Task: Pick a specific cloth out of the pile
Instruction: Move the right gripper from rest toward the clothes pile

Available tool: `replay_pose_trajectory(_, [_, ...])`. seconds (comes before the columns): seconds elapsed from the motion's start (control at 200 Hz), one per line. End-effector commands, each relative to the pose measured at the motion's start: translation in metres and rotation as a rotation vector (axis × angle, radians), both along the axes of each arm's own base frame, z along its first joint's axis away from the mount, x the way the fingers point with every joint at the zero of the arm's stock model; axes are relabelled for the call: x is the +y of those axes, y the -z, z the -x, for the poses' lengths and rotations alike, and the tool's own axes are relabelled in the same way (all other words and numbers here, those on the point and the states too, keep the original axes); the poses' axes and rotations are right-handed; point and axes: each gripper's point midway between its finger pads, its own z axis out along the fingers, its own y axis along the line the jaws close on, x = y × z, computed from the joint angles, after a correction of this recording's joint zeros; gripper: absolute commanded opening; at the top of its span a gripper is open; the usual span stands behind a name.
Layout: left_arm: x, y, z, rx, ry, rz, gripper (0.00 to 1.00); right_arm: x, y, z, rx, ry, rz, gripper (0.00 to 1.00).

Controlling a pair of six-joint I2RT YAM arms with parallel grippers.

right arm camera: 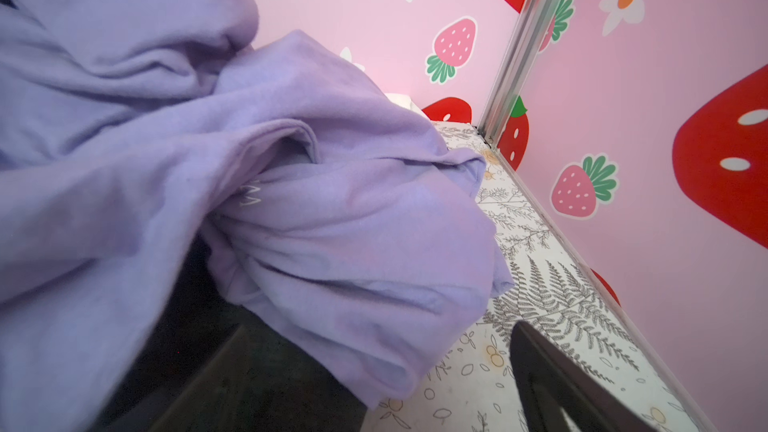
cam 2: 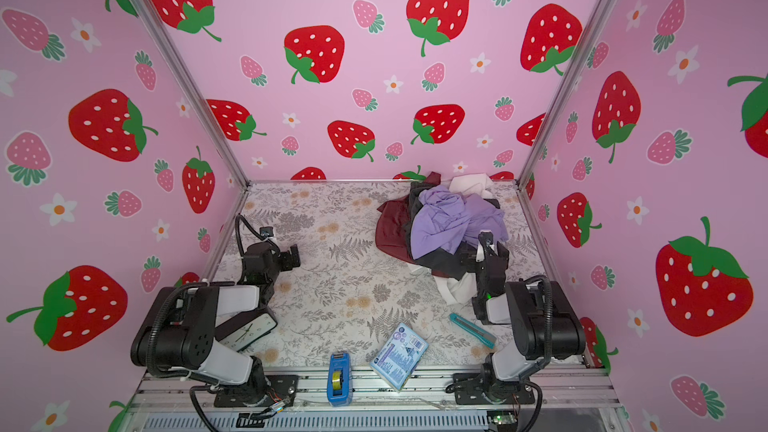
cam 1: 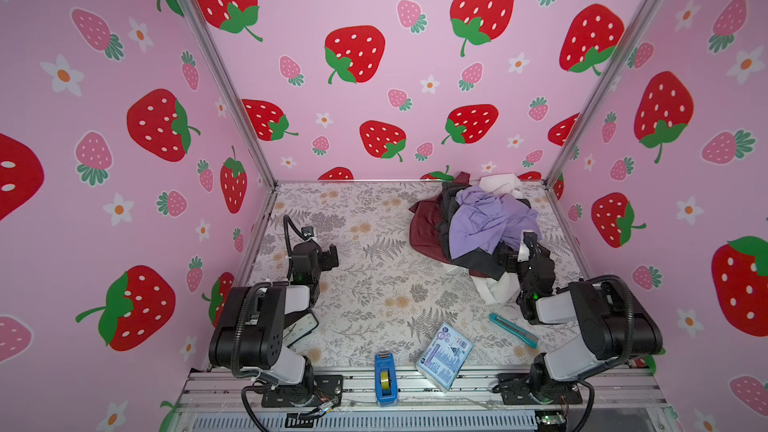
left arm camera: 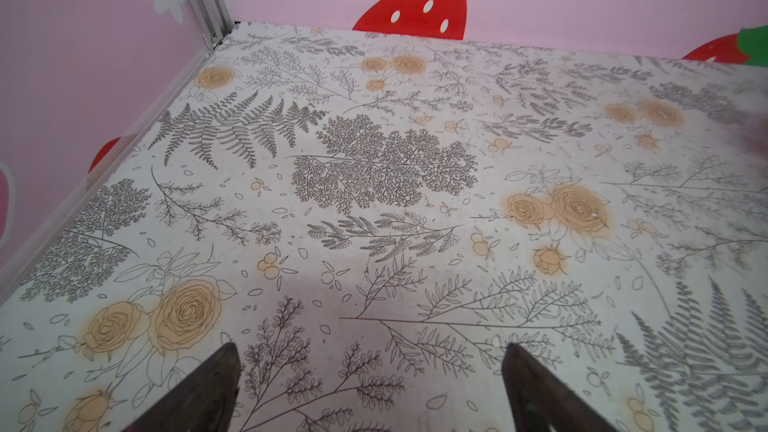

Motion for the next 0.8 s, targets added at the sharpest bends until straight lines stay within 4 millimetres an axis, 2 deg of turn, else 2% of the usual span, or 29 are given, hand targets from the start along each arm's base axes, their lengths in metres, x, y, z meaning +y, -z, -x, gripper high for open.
replay_pose_trajectory(0.0, [0.011, -0.043, -0.008, -0.011, -0.067, -0.003, 1.0, -0.007, -0.029, -0.006, -0.021, 0.053, 0.004, 1.0])
replay_pose_trajectory(0.105, [0.005, -0.073, 0.001, -0.048, -0.066, 0.057, 1.0, -0.013, -0.047, 0.0, -0.001, 0.109, 0.014, 1.0])
replay_pose_trajectory(0.175, [-0.006, -0.092, 0.009, -0.05, -0.03, 0.121, 0.99, -0.014, -0.057, 0.003, 0.049, 0.141, 0.005, 1.0])
replay_pose_trajectory(0.32, [-0.053, -0.127, 0.033, -0.027, 0.188, 0.266, 0.99, -0.01, -0.079, 0.019, 0.121, 0.176, -0.004, 1.0])
replay_pose_trajectory(0.425, [-0.087, -0.143, 0.056, 0.002, 0.337, 0.394, 0.99, 0.001, -0.099, 0.031, 0.131, 0.151, -0.043, 1.0])
replay_pose_trajectory(0.58, [-0.127, -0.155, 0.087, 0.028, 0.503, 0.609, 0.99, 0.046, -0.126, 0.04, 0.141, 0.002, -0.066, 0.97])
replay_pose_trajectory(0.65, [-0.151, -0.16, 0.103, 0.04, 0.631, 0.69, 0.99, 0.068, -0.136, 0.042, 0.158, -0.058, -0.051, 0.97])
replay_pose_trajectory(0.71, [-0.168, -0.16, 0.115, 0.036, 0.715, 0.699, 0.99, 0.093, -0.142, 0.043, 0.183, -0.127, -0.042, 0.97])
replay_pose_trajectory(0.795, [-0.181, -0.153, 0.127, 0.039, 0.778, 0.67, 0.99, 0.134, -0.145, 0.043, 0.228, -0.242, -0.025, 0.97])
